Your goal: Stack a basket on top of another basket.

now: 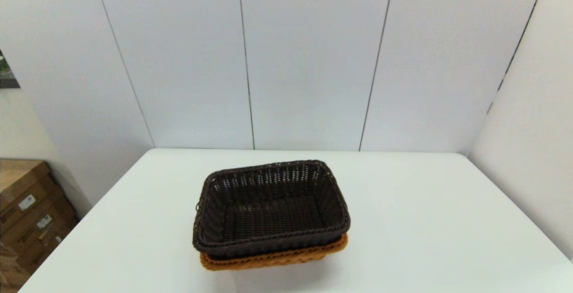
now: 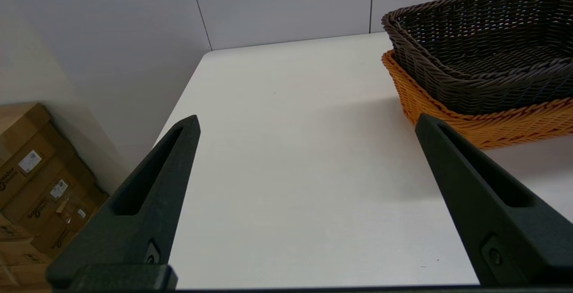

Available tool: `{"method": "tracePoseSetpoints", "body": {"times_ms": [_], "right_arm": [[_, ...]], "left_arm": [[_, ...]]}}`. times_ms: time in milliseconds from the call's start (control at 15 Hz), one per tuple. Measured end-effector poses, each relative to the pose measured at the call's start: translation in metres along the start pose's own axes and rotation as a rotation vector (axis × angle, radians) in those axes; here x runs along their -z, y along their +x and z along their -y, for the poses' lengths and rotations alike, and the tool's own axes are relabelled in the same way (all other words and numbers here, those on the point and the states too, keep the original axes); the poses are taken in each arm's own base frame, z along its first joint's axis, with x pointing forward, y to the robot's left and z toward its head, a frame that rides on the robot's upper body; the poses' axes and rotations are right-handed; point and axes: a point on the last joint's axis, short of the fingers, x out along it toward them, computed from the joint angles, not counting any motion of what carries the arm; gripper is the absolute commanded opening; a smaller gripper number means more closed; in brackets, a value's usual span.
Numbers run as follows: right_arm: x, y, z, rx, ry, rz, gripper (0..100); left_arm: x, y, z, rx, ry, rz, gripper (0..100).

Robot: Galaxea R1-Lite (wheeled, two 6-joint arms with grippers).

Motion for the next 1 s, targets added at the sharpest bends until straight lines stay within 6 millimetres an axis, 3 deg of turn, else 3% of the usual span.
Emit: {"method": "tracePoseSetpoints", "body": {"times_ms": [1000], "right_arm": [[0.0014,0.0004,0.0000,0.003,0.053,-0.004,100]], "left_arm": [[0.0001,0.0000,0.0000,0.000,0.000,0.000,100]]}}
